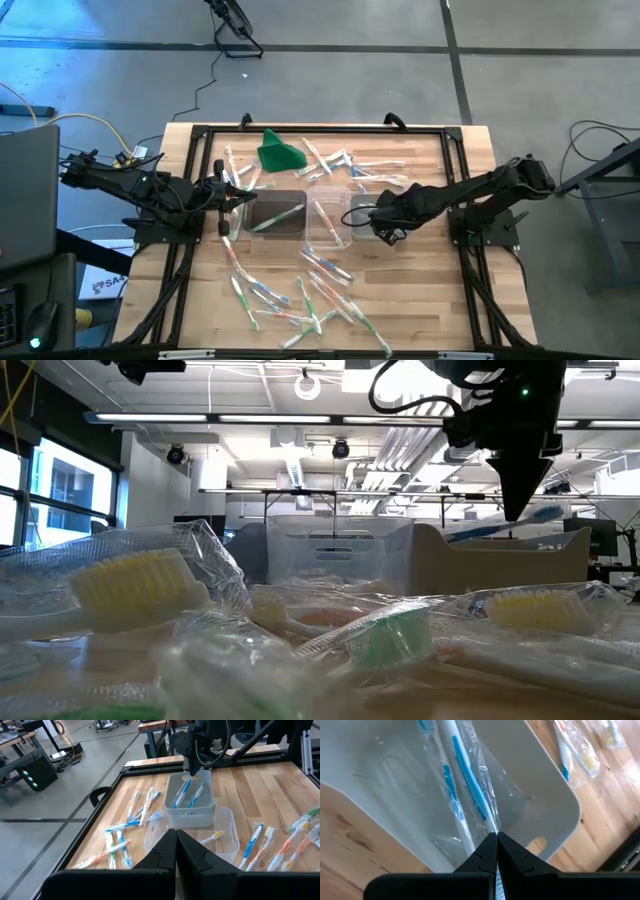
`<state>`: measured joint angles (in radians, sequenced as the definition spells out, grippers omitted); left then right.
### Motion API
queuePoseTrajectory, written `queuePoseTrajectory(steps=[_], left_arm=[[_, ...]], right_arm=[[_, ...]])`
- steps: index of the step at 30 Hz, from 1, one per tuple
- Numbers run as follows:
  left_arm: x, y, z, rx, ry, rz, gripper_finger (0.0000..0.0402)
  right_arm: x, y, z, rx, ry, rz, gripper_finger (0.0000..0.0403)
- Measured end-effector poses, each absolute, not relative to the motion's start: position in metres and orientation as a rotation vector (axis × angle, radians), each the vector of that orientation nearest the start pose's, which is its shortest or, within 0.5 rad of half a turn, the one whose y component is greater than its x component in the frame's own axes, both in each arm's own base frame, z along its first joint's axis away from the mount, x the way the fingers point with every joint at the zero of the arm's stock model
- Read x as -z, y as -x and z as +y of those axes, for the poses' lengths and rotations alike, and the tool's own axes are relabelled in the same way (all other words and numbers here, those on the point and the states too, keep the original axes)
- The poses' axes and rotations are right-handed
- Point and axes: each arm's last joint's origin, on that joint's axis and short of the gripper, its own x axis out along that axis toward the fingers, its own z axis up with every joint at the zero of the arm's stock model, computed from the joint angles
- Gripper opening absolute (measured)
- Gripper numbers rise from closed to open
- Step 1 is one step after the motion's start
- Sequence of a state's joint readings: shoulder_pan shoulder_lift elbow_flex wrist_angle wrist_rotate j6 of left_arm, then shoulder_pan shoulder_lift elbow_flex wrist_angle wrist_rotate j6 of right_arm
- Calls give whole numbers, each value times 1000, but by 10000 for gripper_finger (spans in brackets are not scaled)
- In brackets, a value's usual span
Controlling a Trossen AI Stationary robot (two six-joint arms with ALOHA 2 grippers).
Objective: Pick & Place Toothbrushes
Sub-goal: Put the blue toothbrush into the gray bin, then put the orange toothbrush into the transparent bin
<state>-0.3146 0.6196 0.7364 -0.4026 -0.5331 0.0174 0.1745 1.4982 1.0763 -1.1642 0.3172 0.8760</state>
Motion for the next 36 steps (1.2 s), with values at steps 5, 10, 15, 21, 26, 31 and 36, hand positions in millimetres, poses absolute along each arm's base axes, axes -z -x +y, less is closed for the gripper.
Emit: queuePoseTrajectory(steps=[5,10,15,21,26,31,36], left_arm=[[-319,-128,-26,-214,-135,263,1],[-319,-129,-26,-215,-135,263,1],[-319,-129,-26,-215,-135,263,1],[-319,-129,-26,-215,-135,263,1],[-319,-128,-26,-215,-133,263,1],[-319,-128,-26,-216,-118,262,1],[-319,-128,-26,-217,-113,262,1]], right_arm=[[-226,-246,34,759,-323,1337,2],[-226,-246,34,758,-324,1336,9],[-226,-247,34,750,-330,1322,47],[-226,-249,34,747,-304,1304,84],[-236,-252,36,688,-314,1316,57],[-253,-261,42,567,-320,1300,15],[-260,-266,45,439,-335,1303,7]])
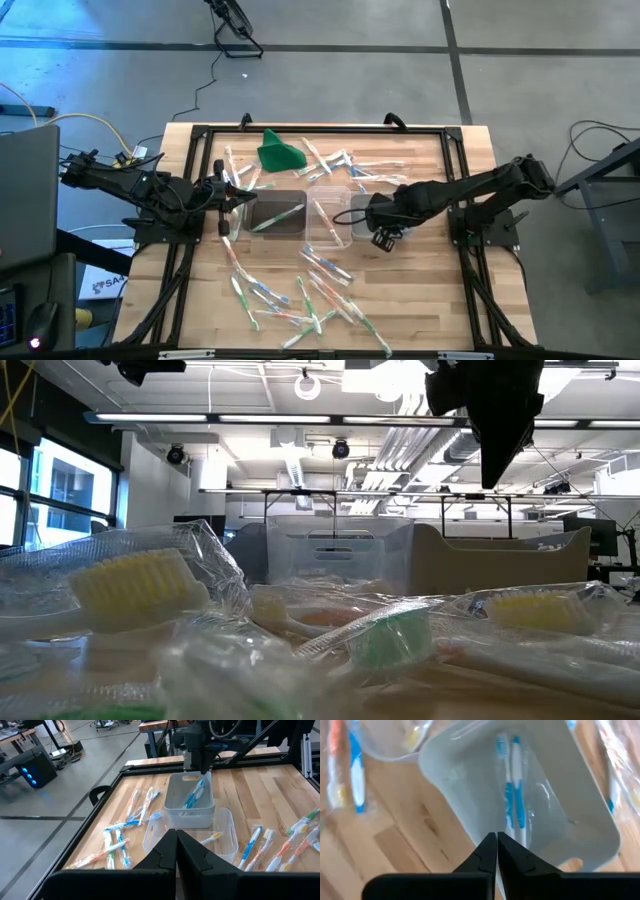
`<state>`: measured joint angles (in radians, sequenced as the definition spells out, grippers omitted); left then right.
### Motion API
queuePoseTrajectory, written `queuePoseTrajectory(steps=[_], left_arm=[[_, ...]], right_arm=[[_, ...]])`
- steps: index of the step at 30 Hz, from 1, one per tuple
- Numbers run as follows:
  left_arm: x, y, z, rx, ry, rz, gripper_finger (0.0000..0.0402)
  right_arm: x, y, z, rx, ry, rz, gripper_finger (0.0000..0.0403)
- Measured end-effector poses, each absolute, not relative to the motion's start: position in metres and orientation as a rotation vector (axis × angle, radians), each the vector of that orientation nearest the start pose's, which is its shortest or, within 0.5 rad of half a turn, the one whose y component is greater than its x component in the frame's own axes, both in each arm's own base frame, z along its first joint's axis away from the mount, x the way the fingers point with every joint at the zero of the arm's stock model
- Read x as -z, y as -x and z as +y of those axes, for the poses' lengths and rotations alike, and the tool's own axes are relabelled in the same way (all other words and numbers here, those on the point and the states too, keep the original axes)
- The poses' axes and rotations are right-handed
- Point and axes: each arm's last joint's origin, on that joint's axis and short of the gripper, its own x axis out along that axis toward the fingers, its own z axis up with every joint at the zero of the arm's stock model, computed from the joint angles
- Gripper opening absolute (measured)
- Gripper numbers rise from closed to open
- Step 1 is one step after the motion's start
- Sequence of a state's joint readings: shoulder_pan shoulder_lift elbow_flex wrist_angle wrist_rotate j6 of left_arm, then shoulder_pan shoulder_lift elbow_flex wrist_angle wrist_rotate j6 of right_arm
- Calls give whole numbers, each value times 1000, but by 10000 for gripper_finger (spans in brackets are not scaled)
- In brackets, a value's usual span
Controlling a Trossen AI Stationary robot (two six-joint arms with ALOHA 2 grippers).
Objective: Pick & Place Toothbrushes
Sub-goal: Put the orange toothbrush into the transparent bin
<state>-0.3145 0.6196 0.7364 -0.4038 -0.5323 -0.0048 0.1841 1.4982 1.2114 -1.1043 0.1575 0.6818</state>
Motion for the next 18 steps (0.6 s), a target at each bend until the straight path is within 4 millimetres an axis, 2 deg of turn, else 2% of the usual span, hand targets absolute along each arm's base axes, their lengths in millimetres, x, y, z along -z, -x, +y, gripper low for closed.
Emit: queuePoseTrajectory(steps=[6,11,18], left_arm=[[-318,-128,-26,-217,-118,272,1],[-318,-128,-26,-216,-117,272,1],[-318,-128,-26,-222,-77,267,1]], right_arm=[[-261,-270,51,329,-301,1291,3],[-262,-272,51,380,-242,1232,3],[-263,-277,38,402,-180,1191,4]])
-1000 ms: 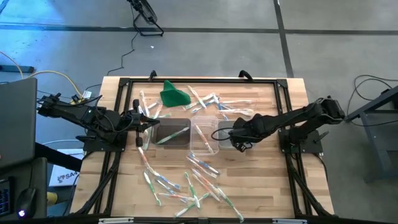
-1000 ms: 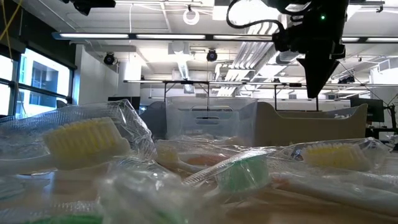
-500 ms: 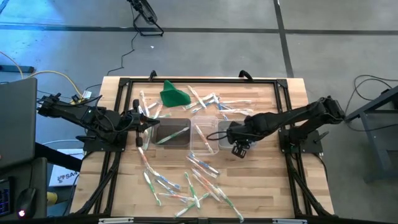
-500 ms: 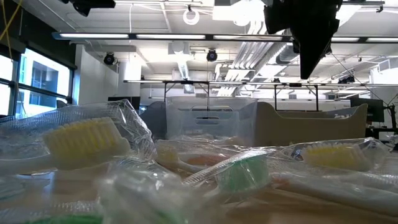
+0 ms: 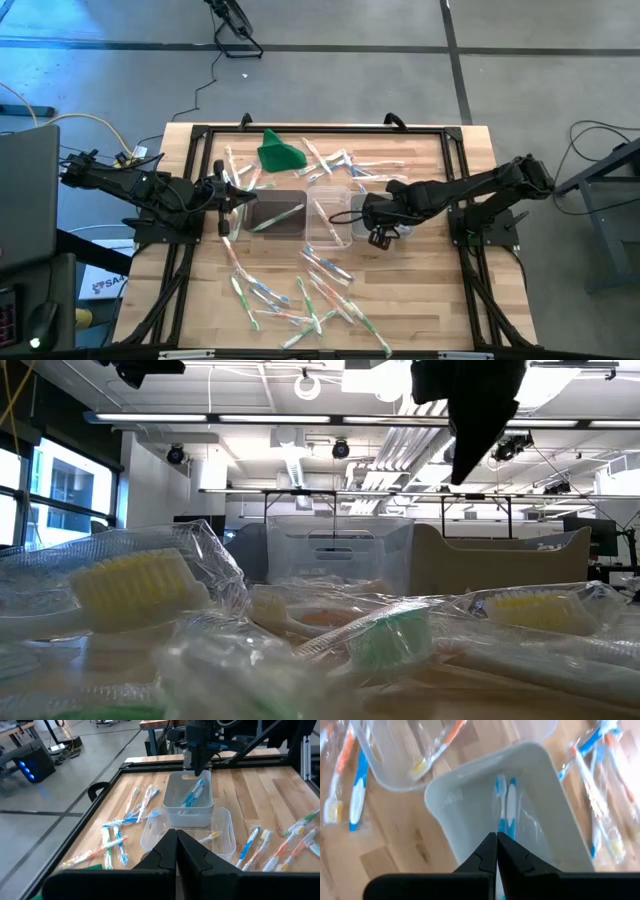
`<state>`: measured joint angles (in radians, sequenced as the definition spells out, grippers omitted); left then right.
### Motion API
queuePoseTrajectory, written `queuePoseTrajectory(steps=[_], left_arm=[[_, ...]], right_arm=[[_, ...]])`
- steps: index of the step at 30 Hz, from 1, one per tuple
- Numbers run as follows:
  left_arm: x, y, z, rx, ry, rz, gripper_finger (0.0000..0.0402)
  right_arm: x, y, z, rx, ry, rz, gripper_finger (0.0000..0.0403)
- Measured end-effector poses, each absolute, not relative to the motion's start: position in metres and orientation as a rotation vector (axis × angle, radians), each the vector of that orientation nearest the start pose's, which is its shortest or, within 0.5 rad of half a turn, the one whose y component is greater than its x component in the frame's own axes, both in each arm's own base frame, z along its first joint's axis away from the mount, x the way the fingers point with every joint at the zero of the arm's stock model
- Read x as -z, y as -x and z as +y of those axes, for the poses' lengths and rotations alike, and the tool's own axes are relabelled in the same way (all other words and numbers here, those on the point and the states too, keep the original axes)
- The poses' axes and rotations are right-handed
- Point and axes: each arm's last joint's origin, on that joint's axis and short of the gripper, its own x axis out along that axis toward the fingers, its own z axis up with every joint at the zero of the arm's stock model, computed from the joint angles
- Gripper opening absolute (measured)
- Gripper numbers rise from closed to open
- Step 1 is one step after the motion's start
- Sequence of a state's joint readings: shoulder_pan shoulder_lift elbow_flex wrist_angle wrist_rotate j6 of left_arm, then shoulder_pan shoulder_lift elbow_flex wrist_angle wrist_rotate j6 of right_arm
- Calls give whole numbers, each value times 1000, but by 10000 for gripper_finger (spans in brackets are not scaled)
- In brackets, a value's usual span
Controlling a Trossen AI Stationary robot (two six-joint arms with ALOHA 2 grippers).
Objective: Pick & Place Toothbrushes
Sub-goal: Put the orange toothbrush into the transparent bin
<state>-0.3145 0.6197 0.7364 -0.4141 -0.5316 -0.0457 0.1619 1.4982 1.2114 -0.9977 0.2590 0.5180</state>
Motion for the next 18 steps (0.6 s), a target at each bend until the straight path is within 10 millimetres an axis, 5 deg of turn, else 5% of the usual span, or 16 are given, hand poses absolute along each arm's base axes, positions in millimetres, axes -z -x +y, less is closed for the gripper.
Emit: queuePoseTrajectory(steps=[18], left_arm=[[-317,-128,-26,-224,-70,275,1]], right_arm=[[-268,-291,-38,416,-146,1093,4]])
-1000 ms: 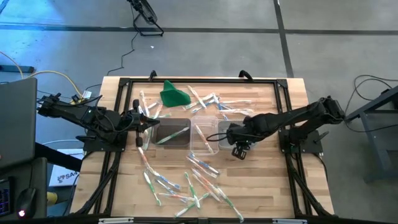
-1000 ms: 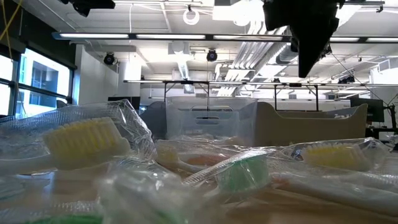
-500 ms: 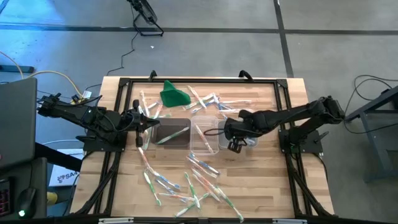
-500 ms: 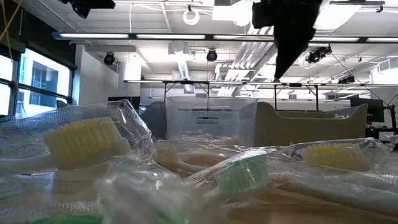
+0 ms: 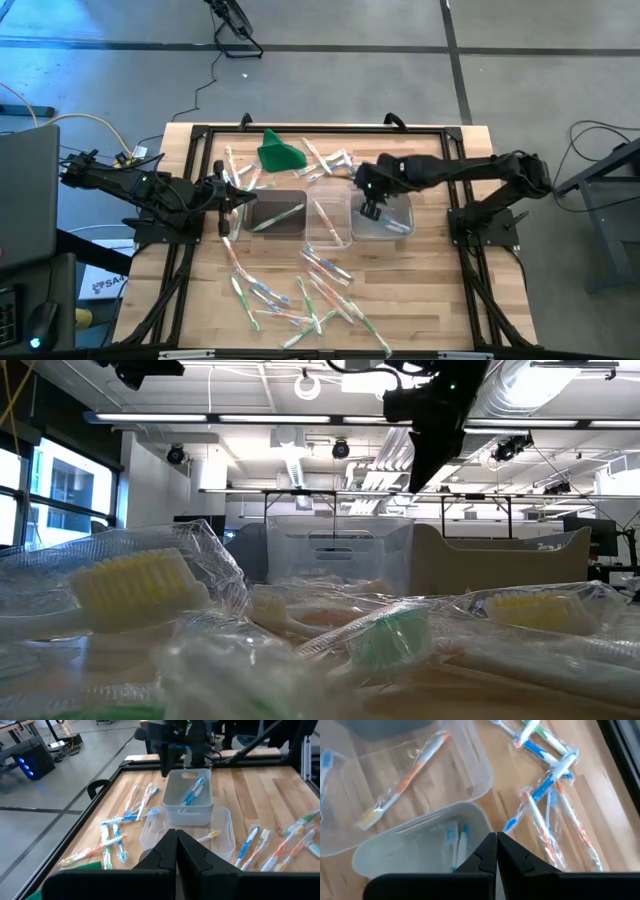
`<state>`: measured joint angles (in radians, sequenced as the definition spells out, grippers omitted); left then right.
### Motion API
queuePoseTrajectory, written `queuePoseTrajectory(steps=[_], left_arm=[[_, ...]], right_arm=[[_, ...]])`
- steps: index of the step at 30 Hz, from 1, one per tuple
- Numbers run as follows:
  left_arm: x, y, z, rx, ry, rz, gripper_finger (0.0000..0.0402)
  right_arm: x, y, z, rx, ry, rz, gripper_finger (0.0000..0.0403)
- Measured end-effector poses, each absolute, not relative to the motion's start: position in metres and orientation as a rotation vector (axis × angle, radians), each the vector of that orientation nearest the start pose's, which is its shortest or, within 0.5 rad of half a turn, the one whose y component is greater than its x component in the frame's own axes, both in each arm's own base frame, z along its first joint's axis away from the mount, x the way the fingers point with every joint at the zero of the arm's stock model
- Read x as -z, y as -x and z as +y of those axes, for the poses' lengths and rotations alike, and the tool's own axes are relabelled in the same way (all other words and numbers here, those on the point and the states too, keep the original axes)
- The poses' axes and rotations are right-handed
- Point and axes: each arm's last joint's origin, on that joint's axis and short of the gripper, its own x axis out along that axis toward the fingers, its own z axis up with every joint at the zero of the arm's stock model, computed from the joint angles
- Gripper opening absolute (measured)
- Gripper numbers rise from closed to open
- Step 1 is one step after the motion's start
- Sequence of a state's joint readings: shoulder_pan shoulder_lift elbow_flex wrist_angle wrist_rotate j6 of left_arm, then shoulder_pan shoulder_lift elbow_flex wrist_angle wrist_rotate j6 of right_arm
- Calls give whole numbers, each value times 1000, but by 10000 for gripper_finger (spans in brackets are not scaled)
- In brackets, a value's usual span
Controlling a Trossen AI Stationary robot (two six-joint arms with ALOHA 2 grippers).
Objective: Pick & Place Toothbrushes
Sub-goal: Put the orange toothbrush into the transparent bin
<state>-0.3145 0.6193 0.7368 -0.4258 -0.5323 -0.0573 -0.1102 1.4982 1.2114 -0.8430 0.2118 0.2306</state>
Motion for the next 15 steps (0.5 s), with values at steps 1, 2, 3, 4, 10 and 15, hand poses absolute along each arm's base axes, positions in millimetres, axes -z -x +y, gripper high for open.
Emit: queuePoseTrajectory(steps=[1,2,3,4,10,15], left_arm=[[-317,-128,-26,-225,-75,279,1],[-317,-128,-26,-224,-81,280,1],[-317,-128,-26,-223,-93,281,1],[-317,-128,-26,-222,-103,282,1],[-319,-128,-26,-226,-140,266,1],[-319,-128,-26,-227,-139,266,1]], right_arm=[[-268,-291,-45,406,-156,1094,3],[-268,-290,-52,398,-162,1096,3],[-268,-289,-60,392,-166,1099,3],[-268,-287,-67,391,-165,1100,3],[-268,-275,-108,430,-169,1114,3],[-268,-263,-133,445,-173,1122,2]])
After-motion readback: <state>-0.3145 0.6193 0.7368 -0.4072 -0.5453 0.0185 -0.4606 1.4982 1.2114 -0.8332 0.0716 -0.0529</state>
